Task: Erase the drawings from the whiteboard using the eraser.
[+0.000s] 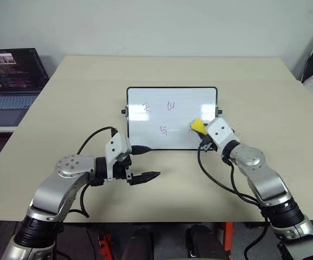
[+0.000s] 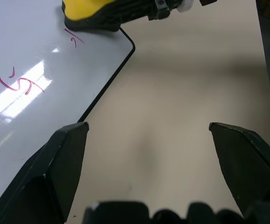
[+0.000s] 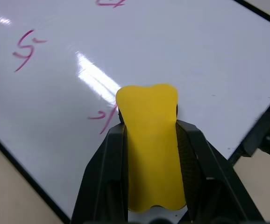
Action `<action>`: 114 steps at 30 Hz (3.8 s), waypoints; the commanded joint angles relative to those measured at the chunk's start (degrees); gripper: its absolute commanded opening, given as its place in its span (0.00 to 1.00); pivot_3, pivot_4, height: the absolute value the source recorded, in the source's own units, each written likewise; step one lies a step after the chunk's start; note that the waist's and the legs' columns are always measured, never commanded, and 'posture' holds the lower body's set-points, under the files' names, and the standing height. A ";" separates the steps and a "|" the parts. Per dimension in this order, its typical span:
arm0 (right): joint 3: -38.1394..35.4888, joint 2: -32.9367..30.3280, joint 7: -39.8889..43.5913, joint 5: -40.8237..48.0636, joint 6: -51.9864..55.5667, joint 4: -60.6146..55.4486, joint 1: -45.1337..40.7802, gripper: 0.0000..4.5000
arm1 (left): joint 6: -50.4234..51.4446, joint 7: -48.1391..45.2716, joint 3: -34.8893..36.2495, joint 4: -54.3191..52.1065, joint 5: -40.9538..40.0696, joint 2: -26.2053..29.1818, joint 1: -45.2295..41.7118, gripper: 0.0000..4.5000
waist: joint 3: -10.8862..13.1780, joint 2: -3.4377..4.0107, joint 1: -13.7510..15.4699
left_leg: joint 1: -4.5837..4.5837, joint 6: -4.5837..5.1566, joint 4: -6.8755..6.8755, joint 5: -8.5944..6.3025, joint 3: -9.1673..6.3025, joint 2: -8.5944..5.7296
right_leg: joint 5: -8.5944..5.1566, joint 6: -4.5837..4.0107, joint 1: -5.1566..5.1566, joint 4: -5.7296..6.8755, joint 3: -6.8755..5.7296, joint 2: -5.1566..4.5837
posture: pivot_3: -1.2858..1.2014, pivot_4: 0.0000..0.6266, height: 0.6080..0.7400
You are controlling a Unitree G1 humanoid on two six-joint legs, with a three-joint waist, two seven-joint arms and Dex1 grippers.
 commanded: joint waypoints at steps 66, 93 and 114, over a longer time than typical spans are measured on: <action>-7.48 4.28 9.09 -3.03 3.30 -10.42 6.83 0.23 | 0.03 3.64 5.68 -0.58 -3.66 -0.53 5.12 1.00 | 0.02 -0.07 -0.22 | -0.01 0.06 -0.06 0.13 0.01 0.08 | 0.21 -0.04 -0.06 -0.05 0.07 -0.05 | 0.52 0.24 1.00; -5.58 -2.70 21.74 13.47 1.77 -16.01 11.73 0.23 | -6.39 15.72 16.68 -3.38 -1.31 -3.48 18.96 1.00 | 0.04 -0.06 0.16 | -0.38 0.00 -0.17 0.05 -0.31 0.10 | 0.22 -0.03 -0.03 -0.77 -0.08 -0.12 | 0.52 0.24 1.00; 5.86 10.70 5.45 -7.75 -13.69 13.57 -13.83 0.23 | -6.03 10.74 10.93 1.29 0.63 -0.59 11.08 1.00 | 0.04 -0.05 0.05 | -0.39 -0.05 -0.18 0.03 -0.19 0.07 | 0.27 -0.01 -0.11 -0.77 -0.17 -0.11 | 0.52 0.24 1.00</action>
